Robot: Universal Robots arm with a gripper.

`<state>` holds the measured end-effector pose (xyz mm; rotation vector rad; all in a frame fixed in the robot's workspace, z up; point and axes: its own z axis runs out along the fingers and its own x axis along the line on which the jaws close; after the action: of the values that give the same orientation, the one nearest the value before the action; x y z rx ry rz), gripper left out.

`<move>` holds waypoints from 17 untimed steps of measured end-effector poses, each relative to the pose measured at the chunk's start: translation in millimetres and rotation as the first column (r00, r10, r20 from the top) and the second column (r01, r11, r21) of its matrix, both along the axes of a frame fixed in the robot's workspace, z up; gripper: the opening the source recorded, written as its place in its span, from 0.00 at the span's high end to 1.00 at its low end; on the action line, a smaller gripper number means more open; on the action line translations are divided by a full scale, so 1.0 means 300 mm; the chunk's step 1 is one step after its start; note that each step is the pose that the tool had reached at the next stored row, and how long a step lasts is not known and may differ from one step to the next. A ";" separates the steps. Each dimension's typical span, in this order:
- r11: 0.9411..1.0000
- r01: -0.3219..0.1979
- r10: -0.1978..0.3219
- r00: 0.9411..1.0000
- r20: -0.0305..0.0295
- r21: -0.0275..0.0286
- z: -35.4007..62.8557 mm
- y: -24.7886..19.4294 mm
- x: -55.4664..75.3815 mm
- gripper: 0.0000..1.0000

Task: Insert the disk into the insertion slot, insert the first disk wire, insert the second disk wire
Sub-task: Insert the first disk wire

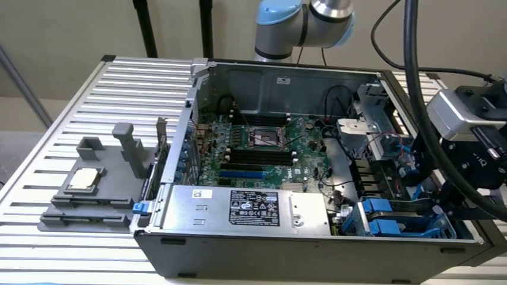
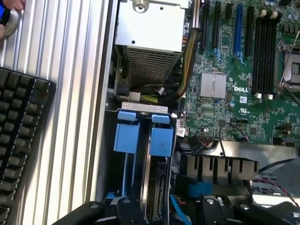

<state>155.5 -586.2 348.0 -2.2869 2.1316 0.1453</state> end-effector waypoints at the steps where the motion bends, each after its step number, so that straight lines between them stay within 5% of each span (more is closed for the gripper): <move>1: 1.000 0.000 0.000 1.000 0.000 0.003 0.000 -0.003 0.011 0.51; 7: 1.000 -0.002 0.002 1.000 0.000 0.026 0.000 -0.011 0.066 0.51; 17: 0.995 -0.090 0.090 0.996 0.000 0.037 -0.005 -0.011 0.071 0.51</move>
<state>176.7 -589.5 346.6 -2.3635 2.0095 0.1853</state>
